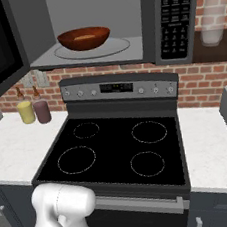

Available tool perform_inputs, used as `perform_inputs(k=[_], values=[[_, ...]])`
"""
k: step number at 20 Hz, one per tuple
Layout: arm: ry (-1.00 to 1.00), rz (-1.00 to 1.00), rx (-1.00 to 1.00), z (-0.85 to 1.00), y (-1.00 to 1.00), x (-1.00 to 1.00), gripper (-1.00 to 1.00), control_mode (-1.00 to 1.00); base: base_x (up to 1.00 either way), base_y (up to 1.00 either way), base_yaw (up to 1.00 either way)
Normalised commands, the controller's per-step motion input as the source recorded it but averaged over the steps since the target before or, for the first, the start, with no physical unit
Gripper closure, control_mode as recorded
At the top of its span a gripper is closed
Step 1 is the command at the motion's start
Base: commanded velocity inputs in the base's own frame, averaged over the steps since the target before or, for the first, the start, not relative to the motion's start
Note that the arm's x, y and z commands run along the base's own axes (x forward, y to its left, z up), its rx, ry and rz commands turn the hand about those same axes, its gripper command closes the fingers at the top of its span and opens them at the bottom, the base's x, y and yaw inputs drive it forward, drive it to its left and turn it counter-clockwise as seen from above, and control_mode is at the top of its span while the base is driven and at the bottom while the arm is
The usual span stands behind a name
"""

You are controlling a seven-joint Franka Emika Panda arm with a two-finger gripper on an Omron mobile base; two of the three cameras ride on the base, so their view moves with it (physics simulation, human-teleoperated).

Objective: Open the microwave, place the bowl with waffle inside the microwave, then close the microwave door and turn it on.

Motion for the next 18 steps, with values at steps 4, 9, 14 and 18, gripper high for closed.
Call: perform_inputs(k=[4,9,14,18], values=[[0.0,0.0,0.0,0.0,0.0,-0.68,-1.0,-1.0,0.0,0.0,0.0],[0.0,0.0,0.0,0.0,0.21,-0.43,-1.0,-1.0,0.0,0.0,0.0],[0.0,0.0,0.0,0.0,0.61,0.0,-1.0,-1.0,0.0,0.0,0.0],[0.0,0.0,0.0,0.0,0.69,0.01,-1.0,-1.0,0.0,0.0,0.0]])
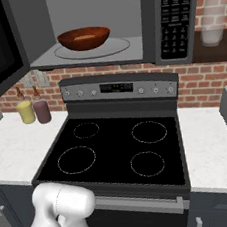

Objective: Open the microwave, place the bowl with waffle inside the microwave, then close the microwave door and turn it on.

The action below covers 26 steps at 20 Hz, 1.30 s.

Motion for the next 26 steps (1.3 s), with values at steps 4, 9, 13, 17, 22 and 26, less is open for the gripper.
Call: perform_inputs(k=[4,9,13,17,22,26], values=[[0.0,-0.05,0.0,0.0,0.52,0.17,-1.0,-1.0,0.0,0.0,0.0],[0.0,-0.11,0.0,0.0,0.28,0.3,-1.0,-1.0,0.0,0.0,0.0],[0.0,-0.13,0.0,-0.01,0.06,0.51,-1.0,-1.0,0.0,0.0,0.0],[0.0,-0.08,0.0,-0.05,0.0,0.53,-1.0,-1.0,0.0,0.0,0.0],[0.0,-0.05,0.0,-0.06,0.03,0.42,-1.0,-1.0,0.0,0.0,0.0],[0.0,-0.01,0.0,-0.05,0.05,0.14,-1.0,-1.0,0.0,0.0,0.0]])
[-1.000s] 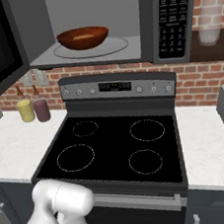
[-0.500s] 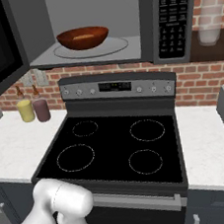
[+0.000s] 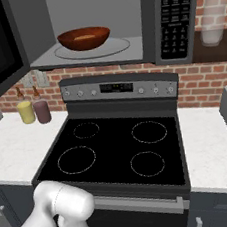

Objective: Open the microwave, place the bowl with waffle inside the microwave, then close the microwave door and turn it on.

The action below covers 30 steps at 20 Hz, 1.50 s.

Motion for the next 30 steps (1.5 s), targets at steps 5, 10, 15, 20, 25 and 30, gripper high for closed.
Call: perform_inputs(k=[5,10,15,20,25,30], values=[[-0.03,-0.03,0.0,-0.09,0.05,-0.08,-1.0,-1.0,0.0,0.0,0.0],[-0.03,-0.11,-0.01,-0.01,0.12,-0.3,-1.0,-1.0,0.0,0.0,0.0],[-0.01,-0.09,0.0,0.0,0.42,0.09,-1.0,-1.0,0.0,0.0,0.0],[0.0,-0.06,0.0,0.0,0.46,0.52,-1.0,-1.0,0.0,0.0,0.0],[0.0,-0.05,0.0,0.0,0.06,0.75,-1.0,-1.0,0.0,0.0,0.0],[0.0,-0.01,0.0,0.0,-0.01,0.76,-1.0,-1.0,0.0,0.0,0.0]])
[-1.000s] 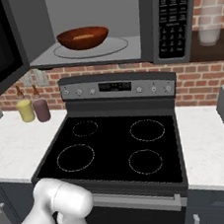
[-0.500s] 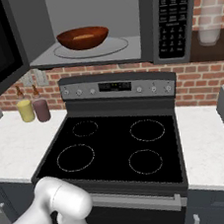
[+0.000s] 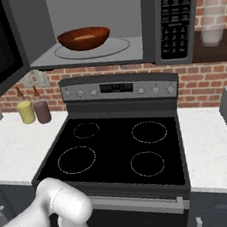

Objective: Open the microwave, place the bowl with waffle inside the microwave, then close the microwave door and turn it on.

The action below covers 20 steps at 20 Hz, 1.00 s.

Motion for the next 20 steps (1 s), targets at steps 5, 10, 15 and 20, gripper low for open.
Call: perform_inputs(k=[5,10,15,20], values=[[0.0,-0.01,0.0,0.0,-0.06,0.66,-1.0,-1.0,0.0,0.0,0.0],[0.0,-0.01,0.0,0.0,-0.36,0.24,-1.0,-1.0,0.0,0.0,0.0],[0.0,0.0,0.0,0.0,-0.7,0.0,-1.0,-1.0,0.0,0.0,0.0],[0.0,0.0,0.0,0.0,-0.82,0.13,-1.0,-1.0,0.0,0.0,0.0]])
